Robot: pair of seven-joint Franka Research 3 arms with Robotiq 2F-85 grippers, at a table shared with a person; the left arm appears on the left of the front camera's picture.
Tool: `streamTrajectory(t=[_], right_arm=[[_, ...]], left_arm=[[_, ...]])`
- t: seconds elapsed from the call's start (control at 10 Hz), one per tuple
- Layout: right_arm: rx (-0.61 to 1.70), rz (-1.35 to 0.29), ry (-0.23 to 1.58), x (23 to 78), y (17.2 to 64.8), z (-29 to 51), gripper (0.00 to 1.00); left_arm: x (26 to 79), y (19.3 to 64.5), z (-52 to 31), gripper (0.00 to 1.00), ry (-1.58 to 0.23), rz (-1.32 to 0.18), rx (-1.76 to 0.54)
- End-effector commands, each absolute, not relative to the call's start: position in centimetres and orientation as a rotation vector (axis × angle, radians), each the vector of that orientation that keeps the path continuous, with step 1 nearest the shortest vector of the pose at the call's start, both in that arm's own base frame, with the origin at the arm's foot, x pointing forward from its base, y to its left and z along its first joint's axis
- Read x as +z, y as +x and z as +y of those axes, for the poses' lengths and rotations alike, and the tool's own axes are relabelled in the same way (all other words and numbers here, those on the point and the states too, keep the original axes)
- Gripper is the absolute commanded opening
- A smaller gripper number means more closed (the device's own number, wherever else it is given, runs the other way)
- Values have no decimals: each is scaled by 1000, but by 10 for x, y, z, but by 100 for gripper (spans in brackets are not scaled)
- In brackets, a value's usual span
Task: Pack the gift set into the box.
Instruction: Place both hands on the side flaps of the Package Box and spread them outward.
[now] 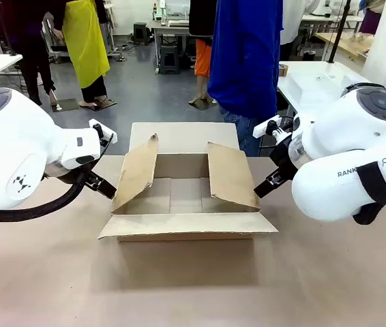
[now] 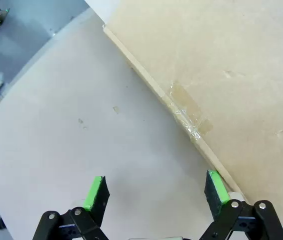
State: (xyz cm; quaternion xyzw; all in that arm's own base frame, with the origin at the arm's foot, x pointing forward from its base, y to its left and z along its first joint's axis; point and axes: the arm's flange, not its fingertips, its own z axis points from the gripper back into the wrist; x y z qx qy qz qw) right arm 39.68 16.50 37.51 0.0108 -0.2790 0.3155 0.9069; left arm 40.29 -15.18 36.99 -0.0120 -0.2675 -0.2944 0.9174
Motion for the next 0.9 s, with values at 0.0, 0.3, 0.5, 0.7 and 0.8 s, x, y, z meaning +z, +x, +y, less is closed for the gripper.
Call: streamTrajectory(t=[0.0,0.3,0.5,0.7,0.8], right_arm=[[651,-576,22,375,397,165,100],[651,-576,22,375,397,165,100],[651,-576,22,375,397,165,100],[651,-576,22,375,397,165,100],[651,-576,22,375,397,165,100]], left_arm=[[370,403,-152,100,-25,-551,-606],[370,403,-152,100,-25,-551,-606],[370,403,-152,100,-25,-551,-606],[370,403,-152,100,-25,-551,-606],[370,403,-152,100,-25,-551,-606]])
